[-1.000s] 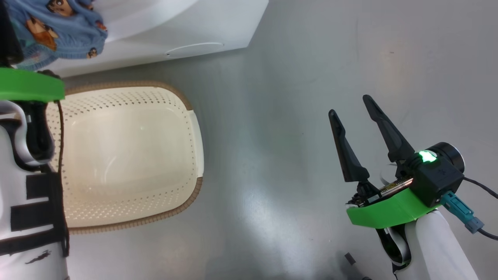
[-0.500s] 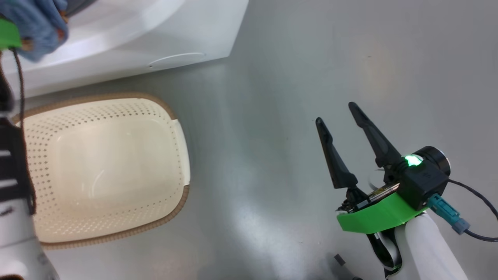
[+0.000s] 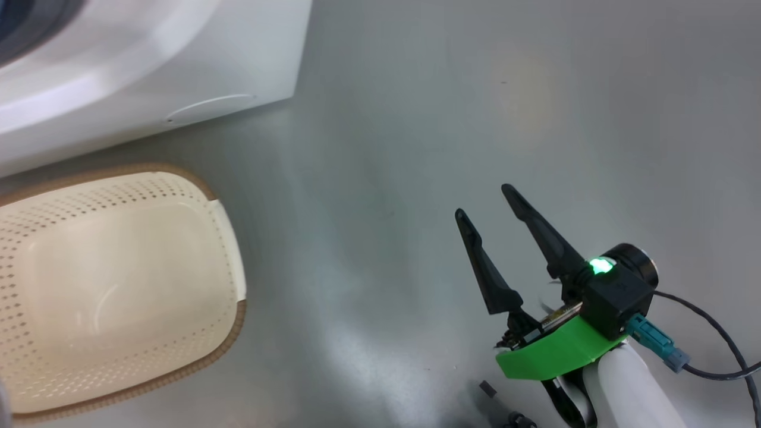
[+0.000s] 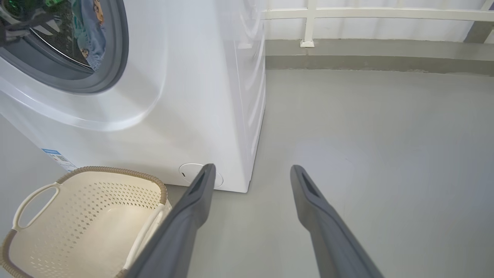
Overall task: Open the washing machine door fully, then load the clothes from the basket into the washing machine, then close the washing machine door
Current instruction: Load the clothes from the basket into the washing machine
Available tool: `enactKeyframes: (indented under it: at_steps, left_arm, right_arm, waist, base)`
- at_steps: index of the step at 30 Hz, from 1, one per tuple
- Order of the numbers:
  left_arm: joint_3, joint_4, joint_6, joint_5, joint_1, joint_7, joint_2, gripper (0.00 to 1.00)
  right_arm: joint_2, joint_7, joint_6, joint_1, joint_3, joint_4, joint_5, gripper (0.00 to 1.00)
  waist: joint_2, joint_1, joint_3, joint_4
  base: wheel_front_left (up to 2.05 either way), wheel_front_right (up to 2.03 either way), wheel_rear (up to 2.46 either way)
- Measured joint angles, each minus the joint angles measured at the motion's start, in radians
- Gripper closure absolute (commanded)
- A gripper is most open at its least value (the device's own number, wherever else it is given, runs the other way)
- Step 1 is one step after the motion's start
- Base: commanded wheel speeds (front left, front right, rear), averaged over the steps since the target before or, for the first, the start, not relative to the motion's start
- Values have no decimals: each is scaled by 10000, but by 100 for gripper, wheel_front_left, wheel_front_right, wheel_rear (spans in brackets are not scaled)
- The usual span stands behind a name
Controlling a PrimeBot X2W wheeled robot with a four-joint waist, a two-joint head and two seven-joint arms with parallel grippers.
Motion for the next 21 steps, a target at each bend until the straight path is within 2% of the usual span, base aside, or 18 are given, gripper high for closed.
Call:
enactKeyframes:
  at_steps: [7, 12, 21]
  left_arm:
    - [-61, 1147, 136, 207, -954, -157, 495, 100]
    - [-73, 1471, 217, 288, -1505, -230, 650, 100]
    - [81, 437, 460, 410, -1868, -232, 750, 100]
  right_arm:
    - [25, 0, 0, 181, 102, -4, 148, 0]
    - [27, 0, 0, 204, 190, -35, 146, 0]
    - [29, 0, 0, 199, 215, -138, 142, 0]
  waist:
    - [0, 0, 251, -275]
    - [0, 0, 474, -351]
    - [0, 0, 938, -396]
  base:
    - [0, 0, 0]
    - [0, 0, 0]
    - [0, 0, 0]
